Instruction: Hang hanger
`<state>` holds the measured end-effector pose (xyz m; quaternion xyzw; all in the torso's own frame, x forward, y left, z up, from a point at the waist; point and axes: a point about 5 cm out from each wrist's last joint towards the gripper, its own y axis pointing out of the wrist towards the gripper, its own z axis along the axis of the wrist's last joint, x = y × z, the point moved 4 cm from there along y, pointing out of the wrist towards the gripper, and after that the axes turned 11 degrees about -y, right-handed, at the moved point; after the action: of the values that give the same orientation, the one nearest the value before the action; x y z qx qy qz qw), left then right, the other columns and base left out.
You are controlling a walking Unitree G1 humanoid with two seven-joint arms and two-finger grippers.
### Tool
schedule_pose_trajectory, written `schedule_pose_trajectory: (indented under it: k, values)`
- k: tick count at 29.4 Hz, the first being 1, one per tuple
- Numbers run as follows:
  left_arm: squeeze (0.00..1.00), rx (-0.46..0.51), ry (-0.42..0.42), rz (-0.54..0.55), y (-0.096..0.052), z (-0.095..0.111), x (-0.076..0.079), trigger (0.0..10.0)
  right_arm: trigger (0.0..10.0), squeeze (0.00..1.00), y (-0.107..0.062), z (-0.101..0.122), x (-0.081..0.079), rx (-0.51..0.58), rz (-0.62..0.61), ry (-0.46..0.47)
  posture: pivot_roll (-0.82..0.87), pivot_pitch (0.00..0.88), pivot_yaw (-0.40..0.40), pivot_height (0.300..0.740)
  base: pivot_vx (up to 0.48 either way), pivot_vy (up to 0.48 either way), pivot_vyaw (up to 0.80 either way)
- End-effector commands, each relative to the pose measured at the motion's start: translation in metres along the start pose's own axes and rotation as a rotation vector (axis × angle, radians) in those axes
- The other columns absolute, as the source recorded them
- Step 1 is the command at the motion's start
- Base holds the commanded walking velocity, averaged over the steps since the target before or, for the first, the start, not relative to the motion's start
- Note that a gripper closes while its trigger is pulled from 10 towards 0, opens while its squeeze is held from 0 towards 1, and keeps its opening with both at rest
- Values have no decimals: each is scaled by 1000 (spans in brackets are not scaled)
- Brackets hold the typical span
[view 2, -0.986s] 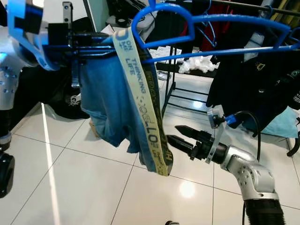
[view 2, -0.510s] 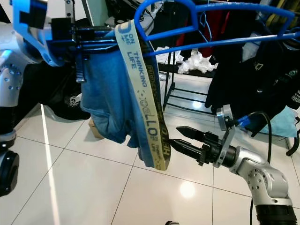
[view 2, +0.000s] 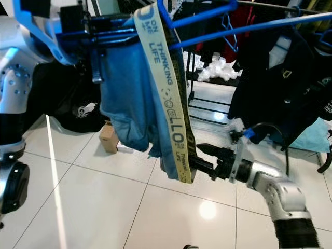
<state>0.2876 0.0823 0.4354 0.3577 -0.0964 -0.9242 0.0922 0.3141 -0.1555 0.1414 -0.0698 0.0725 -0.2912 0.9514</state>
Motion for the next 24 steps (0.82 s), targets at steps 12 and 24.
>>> schedule_pose_trajectory:
  k: [12, 24]
  values:
    - [0, 35, 25, 42, 0, 6, -4, 10000, 0, 0, -4, -11, 12, -79, -83, 25, -23, 122, 24, 740, 0, 0, 0]
    - [0, -122, 38, 117, -22, -30, -13, 10000, 0, 0, -45, -1, 54, -54, -308, 108, -31, 118, 20, 740, 0, 0, 0]
